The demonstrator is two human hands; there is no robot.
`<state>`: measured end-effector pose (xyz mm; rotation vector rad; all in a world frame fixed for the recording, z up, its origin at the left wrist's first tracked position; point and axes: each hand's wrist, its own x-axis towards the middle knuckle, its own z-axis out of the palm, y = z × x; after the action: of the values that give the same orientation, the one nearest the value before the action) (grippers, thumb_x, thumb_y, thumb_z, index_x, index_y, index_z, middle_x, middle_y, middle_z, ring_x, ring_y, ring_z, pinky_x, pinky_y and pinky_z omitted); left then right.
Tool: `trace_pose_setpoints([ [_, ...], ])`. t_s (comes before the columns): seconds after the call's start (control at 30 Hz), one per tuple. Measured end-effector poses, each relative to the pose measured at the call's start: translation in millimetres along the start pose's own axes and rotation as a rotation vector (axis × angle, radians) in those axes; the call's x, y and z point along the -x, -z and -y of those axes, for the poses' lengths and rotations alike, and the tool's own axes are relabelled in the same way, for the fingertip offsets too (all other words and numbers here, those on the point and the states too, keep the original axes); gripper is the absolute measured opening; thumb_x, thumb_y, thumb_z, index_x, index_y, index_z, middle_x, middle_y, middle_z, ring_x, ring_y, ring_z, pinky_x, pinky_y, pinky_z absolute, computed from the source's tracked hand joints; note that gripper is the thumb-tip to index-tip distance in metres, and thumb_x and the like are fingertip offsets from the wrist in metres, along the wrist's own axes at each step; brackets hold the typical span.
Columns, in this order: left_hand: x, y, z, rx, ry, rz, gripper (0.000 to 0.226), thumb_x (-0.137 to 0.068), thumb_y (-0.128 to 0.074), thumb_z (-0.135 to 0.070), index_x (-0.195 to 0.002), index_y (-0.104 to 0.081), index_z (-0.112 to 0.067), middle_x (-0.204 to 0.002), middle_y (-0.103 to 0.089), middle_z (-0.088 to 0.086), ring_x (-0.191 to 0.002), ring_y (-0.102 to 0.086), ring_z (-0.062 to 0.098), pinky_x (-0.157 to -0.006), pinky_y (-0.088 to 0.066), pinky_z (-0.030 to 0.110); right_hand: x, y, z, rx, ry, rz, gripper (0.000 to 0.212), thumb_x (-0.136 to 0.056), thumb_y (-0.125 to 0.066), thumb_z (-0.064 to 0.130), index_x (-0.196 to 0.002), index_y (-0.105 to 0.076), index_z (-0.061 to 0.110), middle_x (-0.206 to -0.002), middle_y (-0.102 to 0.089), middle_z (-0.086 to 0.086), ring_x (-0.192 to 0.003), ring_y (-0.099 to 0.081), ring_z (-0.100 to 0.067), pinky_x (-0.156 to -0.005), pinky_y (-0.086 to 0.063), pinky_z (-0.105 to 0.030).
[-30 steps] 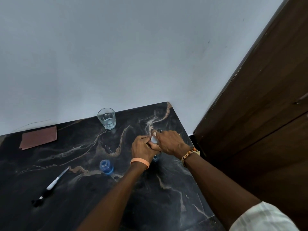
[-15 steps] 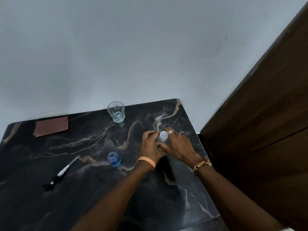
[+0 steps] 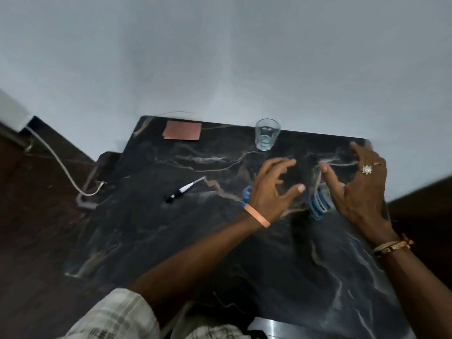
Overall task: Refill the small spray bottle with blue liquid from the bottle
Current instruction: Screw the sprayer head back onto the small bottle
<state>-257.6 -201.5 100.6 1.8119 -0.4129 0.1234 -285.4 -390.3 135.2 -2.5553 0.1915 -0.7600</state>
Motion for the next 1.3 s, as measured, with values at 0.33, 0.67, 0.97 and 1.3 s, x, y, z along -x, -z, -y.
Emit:
trace_pose_setpoints([
  [0.33, 17.7, 207.7, 95.1, -0.257, 0.355, -0.512, 0.027, -0.087, -0.067, -0.012, -0.113, -0.063, -0.015, -0.110, -0.062, 0.004, -0.093, -0.060, 0.007, -0.080, -0.053, 0.018, 22.6, -152.2, 209.3, -0.398, 0.183, 0.524, 0.035, -0.093, -0.064, 0.034, -0.125, -0.061, 0.021, -0.117, -0.063, 0.001, -0.104, -0.061, -0.014, -0.089, -0.053, -0.036],
  [0.67, 42.5, 247.0, 189.5, -0.427, 0.707, -0.130, 0.028, -0.092, -0.054, -0.008, -0.117, -0.066, -0.011, -0.118, -0.067, 0.008, -0.110, -0.060, 0.022, -0.100, -0.045, 0.033, 85.0, -294.6, 239.2, -0.493, -0.756, 0.888, 0.028, -0.088, -0.071, 0.024, -0.114, -0.064, 0.016, -0.097, -0.068, 0.002, -0.094, -0.065, -0.016, -0.090, -0.055, -0.037],
  [0.97, 26.2, 255.9, 213.3, -0.319, 0.766, 0.101, 0.026, -0.090, -0.058, -0.007, -0.111, -0.071, -0.014, -0.106, -0.073, 0.003, -0.098, -0.066, 0.015, -0.093, -0.051, 0.030, 94.7, -327.1, 245.8, -0.544, -1.076, 0.651, 0.025, -0.081, -0.078, 0.023, -0.098, -0.060, 0.019, -0.092, -0.072, -0.006, -0.083, -0.070, -0.018, -0.078, -0.060, -0.040],
  [1.3, 23.9, 252.6, 192.7, 0.126, 0.788, 0.059, 0.030, -0.088, -0.053, 0.010, -0.107, -0.068, -0.008, -0.101, -0.071, 0.011, -0.093, -0.068, 0.019, -0.077, -0.054, 0.021, 93.0, -304.9, 252.8, -0.692, -1.075, 0.439, 0.029, -0.085, -0.074, 0.014, -0.104, -0.053, 0.023, -0.096, -0.063, 0.000, -0.084, -0.063, -0.010, -0.065, -0.051, -0.017],
])
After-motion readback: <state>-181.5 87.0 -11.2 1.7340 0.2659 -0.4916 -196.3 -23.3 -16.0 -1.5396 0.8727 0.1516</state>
